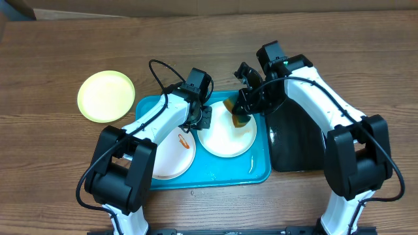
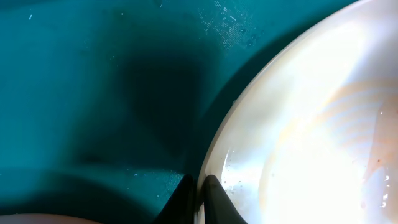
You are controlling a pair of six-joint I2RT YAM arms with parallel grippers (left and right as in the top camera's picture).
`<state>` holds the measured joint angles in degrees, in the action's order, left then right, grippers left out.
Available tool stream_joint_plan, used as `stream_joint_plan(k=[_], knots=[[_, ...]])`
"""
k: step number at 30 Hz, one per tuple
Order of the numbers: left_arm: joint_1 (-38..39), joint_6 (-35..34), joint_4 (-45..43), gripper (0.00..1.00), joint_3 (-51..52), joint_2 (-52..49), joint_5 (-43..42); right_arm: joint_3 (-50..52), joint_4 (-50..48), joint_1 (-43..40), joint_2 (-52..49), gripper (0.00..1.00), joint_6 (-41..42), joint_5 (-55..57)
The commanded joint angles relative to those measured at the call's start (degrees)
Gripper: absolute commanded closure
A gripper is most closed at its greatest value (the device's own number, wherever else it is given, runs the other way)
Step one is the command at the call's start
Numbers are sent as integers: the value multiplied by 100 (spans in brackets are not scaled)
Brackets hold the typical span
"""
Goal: Clean dirty plates on tray and stack at the side
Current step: 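Rub the sponge across the white plate surface with the right gripper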
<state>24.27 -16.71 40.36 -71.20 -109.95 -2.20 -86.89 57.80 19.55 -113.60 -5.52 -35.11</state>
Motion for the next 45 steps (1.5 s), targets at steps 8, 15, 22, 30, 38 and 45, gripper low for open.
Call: stream_joint_plan(k=[8,15,22,30,38,45], knots=[[9,24,-28,92,66,-42,-81,1274,-1169,37,205,96,-254,-221],[7,24,-31,92,66,-42,-81,1917,-1757,37,205,96,-833,-199],[9,26,-31,92,66,-42,-81,2120,-2603,37,205,96,-994,-138],[9,26,-24,92,66,-42,-81,2068,-3436,31,208,96,-988,31],[7,26,-11,92,66,-42,-81,1633,-2625,31,527,96,-951,-719],[9,48,-7,92,66,-42,-81,1790,-1980,55,623,96,-1189,-442]])
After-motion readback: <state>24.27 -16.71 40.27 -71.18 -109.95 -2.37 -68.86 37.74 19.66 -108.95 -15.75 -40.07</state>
